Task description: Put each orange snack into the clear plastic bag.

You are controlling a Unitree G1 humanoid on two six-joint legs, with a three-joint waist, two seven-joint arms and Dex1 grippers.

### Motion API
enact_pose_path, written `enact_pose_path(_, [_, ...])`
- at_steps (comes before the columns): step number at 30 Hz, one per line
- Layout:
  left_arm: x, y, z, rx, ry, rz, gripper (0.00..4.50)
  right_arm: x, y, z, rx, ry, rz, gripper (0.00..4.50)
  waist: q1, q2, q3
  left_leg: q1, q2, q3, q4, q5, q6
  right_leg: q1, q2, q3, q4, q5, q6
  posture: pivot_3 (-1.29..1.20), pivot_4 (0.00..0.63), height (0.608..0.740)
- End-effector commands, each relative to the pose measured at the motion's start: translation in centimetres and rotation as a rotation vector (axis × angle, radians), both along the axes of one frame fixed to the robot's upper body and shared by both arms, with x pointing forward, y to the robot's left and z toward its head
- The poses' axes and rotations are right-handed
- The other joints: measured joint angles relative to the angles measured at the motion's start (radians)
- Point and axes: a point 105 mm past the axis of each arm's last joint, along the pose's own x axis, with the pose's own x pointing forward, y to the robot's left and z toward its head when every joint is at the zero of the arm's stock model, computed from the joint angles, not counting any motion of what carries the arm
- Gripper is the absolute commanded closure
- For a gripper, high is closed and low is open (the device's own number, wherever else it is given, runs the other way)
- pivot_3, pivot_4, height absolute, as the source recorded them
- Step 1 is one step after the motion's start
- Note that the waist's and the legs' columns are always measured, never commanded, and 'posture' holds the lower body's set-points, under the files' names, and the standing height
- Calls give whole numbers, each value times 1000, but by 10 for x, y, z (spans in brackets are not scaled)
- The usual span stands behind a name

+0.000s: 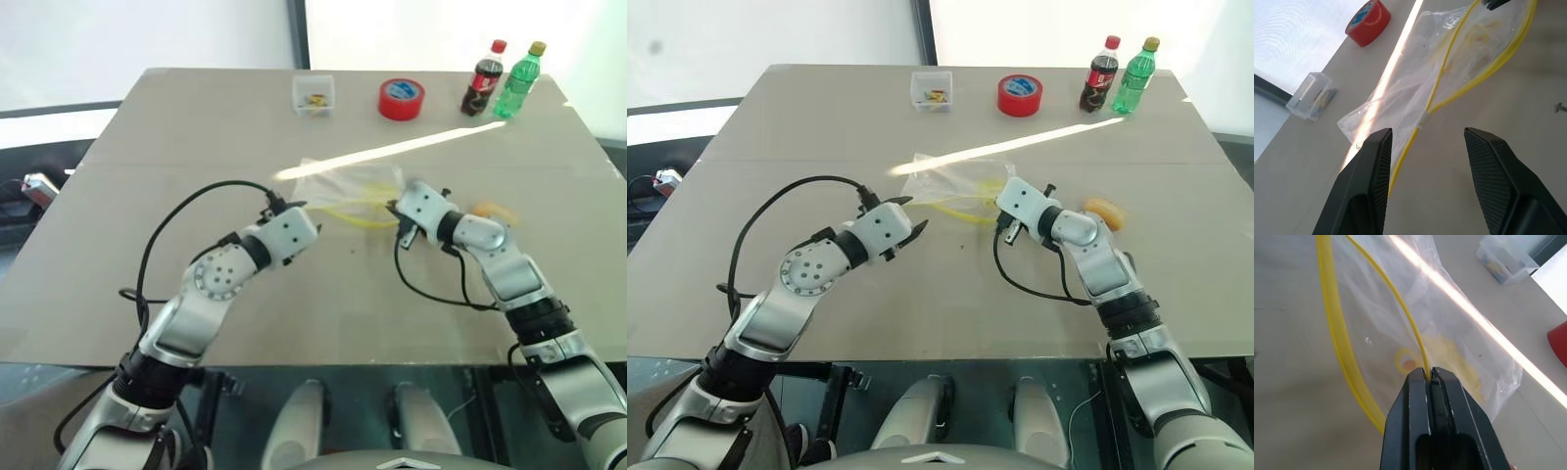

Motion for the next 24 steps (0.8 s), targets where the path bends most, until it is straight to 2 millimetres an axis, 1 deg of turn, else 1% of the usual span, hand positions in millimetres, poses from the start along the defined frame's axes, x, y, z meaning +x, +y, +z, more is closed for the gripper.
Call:
enact_pose_path(1, [5, 0, 8, 33, -55, -4, 2044, 1, 1, 18, 9, -59, 16, 4500, 0, 0, 0, 0, 0, 0, 0, 0, 0, 0, 0, 0, 0, 0, 0, 0, 150, 740])
enact_pose_path(4, [11, 4, 9, 33, -60, 12, 2044, 0, 2, 18, 10, -61, 19, 4500, 0, 0, 0, 0, 0, 0, 0, 0, 0, 0, 0, 0, 0, 0, 0, 0, 150, 740])
enact_pose_path(10, [17, 8, 4, 77, -42, 19, 2044, -2, 5, 20, 15, -70, 27, 4500, -1, 0, 0, 0, 0, 0, 0, 0, 0, 0, 0, 0, 0, 0, 0, 0, 150, 740])
enact_pose_path(18, [21, 6, 1, 95, -33, 23, 2044, -6, 10, 23, 25, -77, 54, 4500, -1, 0, 0, 0, 0, 0, 0, 0, 0, 0, 0, 0, 1, 0, 0, 0, 150, 740])
enact_pose_path(19, [22, 6, 0, 93, -32, 23, 2544, -6, 10, 23, 25, -77, 55, 4500, -1, 0, 0, 0, 0, 0, 0, 0, 0, 0, 0, 0, 1, 0, 0, 0, 150, 740])
enact_pose_path(20, [22, 5, 0, 91, -31, 24, 2709, -7, 10, 23, 25, -77, 56, 4500, -1, 0, 0, 0, 0, 0, 0, 0, 0, 0, 0, 0, 1, 0, 0, 0, 150, 740])
enact_pose_path(22, [23, 4, -1, 92, -27, 24, 3650, -9, 10, 23, 26, -76, 63, 4500, -2, 0, 0, 0, 0, 0, 0, 0, 0, 0, 0, 0, 1, 0, 0, 0, 150, 740])
enact_pose_path(24, [23, 4, -2, 94, -25, 22, 4483, -10, 11, 24, 28, -76, 69, 4500, -2, 0, 0, 0, 0, 0, 0, 0, 0, 0, 0, 0, 1, 0, 0, 0, 150, 740])
